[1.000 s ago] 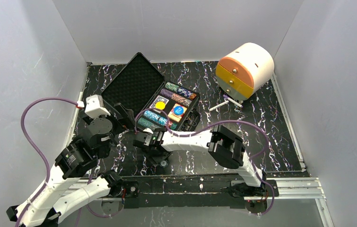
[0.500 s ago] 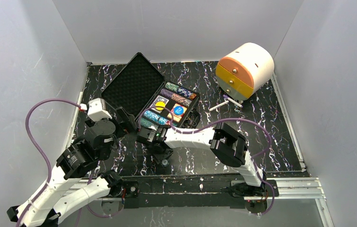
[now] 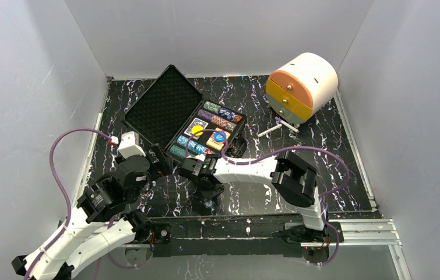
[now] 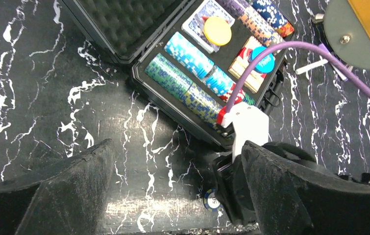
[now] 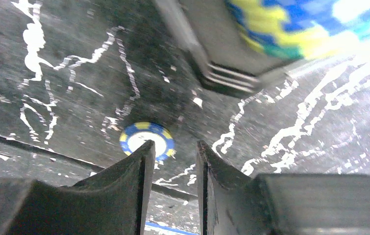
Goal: Pack up texas hold em set
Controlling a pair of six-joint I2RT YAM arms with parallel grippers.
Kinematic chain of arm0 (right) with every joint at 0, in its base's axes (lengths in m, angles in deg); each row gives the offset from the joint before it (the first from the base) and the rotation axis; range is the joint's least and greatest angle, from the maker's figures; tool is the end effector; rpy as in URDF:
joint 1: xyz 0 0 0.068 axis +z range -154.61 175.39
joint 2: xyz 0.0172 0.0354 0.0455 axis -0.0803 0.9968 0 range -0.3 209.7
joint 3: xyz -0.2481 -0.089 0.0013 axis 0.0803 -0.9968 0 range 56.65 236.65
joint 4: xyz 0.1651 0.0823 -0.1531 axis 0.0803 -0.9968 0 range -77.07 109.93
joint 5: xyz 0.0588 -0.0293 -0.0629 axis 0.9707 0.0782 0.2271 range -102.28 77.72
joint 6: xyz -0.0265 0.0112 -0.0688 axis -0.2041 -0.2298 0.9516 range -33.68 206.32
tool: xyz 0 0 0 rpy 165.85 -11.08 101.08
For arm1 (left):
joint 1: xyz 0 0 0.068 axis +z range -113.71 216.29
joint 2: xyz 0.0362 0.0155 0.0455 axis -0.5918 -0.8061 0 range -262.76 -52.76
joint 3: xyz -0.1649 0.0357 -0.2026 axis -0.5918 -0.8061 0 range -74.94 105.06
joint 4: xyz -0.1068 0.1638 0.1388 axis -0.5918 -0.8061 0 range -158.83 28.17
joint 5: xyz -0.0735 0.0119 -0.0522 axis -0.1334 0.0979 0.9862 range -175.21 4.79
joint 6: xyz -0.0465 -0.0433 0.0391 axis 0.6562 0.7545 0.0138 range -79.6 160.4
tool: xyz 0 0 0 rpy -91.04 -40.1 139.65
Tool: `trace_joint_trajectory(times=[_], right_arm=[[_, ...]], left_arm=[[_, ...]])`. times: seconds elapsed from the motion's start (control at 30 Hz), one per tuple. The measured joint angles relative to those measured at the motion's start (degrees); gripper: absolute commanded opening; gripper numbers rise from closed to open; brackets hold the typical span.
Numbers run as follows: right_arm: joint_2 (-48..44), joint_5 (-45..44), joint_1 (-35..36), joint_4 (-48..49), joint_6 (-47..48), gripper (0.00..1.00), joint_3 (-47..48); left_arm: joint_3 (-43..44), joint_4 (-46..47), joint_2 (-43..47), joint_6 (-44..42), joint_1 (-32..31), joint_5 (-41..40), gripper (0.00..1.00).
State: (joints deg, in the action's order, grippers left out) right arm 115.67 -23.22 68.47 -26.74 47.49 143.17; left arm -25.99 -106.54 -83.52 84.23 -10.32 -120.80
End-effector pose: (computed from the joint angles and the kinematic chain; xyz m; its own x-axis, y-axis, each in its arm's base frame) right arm 0.1239 0.3662 0.1540 -0.8008 -0.5169 -0.3024 -0.5441 0.8390 0.0070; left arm 0.0987 -0.0513 0.3140 -0.3828 -0.4148 -0.8255 -0.0445 0.9008 -0.4320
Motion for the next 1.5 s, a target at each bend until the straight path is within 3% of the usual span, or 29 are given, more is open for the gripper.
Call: trace_joint_trajectory(times=[0.33,0.47,0.83,1.03,1.5], right_arm=[[-6.38,-0.68,-1.60,-0.13,-2.97,0.73,-6.47],[-6.45,0.70,-0.79,0.61,-2.36,0.76,-6.14],[-0.83,2.12,1.18,0.57,-0.74,0.69,-1.73],[0.70,2.14,1.18,0.17,0.11,0.59,-0.66],[1.31,2.12,1.18,-0.13,1.60,0.57,-0.04]], left_arm=[[-1.73,1.46,-2.58,0.59,0.00,4.15,0.98],[-1.73,2.01,-1.95,0.57,0.00,3.67,0.98],[-1.70,1.68,-0.46,0.63,0.00,0.44,0.98],[-1.70,1.14,-0.48,0.79,0.00,0.44,0.98],[-1.33,1.22,0.85,-0.31,0.00,0.46,0.98]])
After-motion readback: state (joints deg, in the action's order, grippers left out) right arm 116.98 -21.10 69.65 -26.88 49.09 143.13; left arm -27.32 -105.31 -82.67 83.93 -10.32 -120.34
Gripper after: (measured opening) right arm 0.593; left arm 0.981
